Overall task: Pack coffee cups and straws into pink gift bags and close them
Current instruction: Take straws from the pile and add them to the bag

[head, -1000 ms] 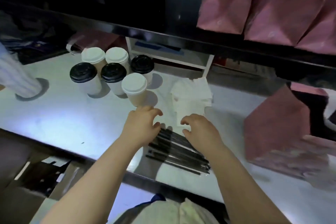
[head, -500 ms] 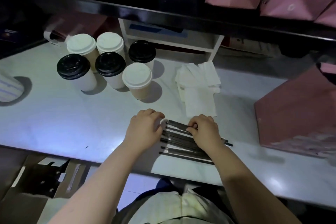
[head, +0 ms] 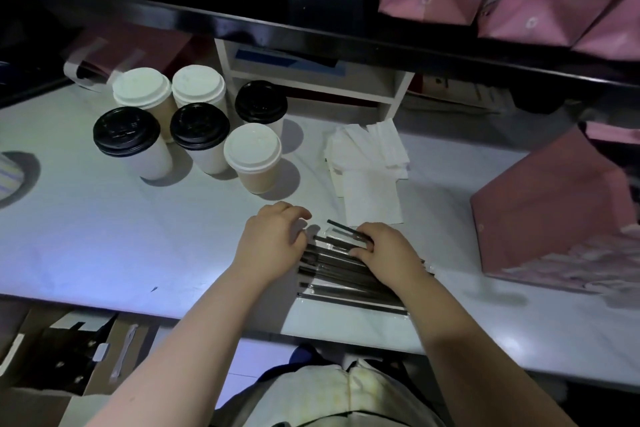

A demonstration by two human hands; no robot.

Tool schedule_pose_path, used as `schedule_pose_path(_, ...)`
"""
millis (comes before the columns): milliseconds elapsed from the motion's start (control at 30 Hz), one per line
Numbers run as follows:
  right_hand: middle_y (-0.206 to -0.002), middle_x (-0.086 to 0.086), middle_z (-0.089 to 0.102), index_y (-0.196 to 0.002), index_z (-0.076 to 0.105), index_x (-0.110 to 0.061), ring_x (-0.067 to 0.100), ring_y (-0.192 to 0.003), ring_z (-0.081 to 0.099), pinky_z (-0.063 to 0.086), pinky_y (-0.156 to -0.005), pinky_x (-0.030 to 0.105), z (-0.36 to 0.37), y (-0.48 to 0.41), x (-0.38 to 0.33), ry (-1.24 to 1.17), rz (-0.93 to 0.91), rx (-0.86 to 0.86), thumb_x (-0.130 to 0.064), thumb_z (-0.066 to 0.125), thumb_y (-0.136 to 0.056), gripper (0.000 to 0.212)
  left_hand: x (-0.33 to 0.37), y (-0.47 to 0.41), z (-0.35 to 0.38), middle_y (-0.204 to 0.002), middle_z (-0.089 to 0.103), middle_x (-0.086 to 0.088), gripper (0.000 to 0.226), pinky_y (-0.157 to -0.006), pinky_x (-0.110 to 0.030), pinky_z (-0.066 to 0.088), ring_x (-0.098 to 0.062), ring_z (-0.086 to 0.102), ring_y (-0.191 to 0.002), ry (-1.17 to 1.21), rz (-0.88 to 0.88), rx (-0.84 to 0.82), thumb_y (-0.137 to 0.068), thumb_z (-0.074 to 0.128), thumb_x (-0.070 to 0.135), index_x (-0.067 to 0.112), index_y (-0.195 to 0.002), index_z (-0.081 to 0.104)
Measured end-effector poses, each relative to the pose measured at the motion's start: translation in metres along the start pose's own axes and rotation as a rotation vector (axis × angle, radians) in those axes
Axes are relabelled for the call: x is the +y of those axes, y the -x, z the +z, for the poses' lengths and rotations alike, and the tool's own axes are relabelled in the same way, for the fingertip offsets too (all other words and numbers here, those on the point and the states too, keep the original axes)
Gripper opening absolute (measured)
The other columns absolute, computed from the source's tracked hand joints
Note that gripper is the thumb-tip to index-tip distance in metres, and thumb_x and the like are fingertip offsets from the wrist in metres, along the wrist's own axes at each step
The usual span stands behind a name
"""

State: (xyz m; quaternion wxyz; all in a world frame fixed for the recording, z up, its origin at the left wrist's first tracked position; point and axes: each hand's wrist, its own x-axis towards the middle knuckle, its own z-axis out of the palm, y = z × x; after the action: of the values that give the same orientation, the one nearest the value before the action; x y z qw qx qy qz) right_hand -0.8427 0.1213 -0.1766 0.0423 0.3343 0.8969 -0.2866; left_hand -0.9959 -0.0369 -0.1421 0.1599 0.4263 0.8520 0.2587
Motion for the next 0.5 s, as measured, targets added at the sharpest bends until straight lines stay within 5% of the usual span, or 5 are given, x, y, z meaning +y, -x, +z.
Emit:
schedule_pose_path(367,-0.082,-0.006,0.058,-0.073,0.059,-0.021,0.009,-0.072,0.055,0.040,-0.062,0.019,-0.006,-0.002,0.004,-0.248,0.135,0.084,-0.020,0.068,-0.085,0.015,0.010,0.003,0.004,-0.116,0.063,0.001,0.029,-0.089,-0.037,0.045,-0.024,0.053,-0.111,-0.016,0.006,0.016,-0.088,0.058,0.020,0.022,-0.117,0.066)
schedule_pose_path(500,-0.080,0.001,0.065,-0.078,0.054,-0.028,0.018,-0.073,0.061,0.047,-0.063,0.028,-0.023,-0.002,0.005,-0.325,0.144,0.064,-0.024,0.061,-0.091,0.016,0.018,0.002,0.005,-0.116,0.063,0.002,0.029,-0.090,-0.036,0.045,-0.024,0.053,-0.112,-0.017,0.021,0.028,-0.089,0.057,0.021,0.023,-0.116,0.066)
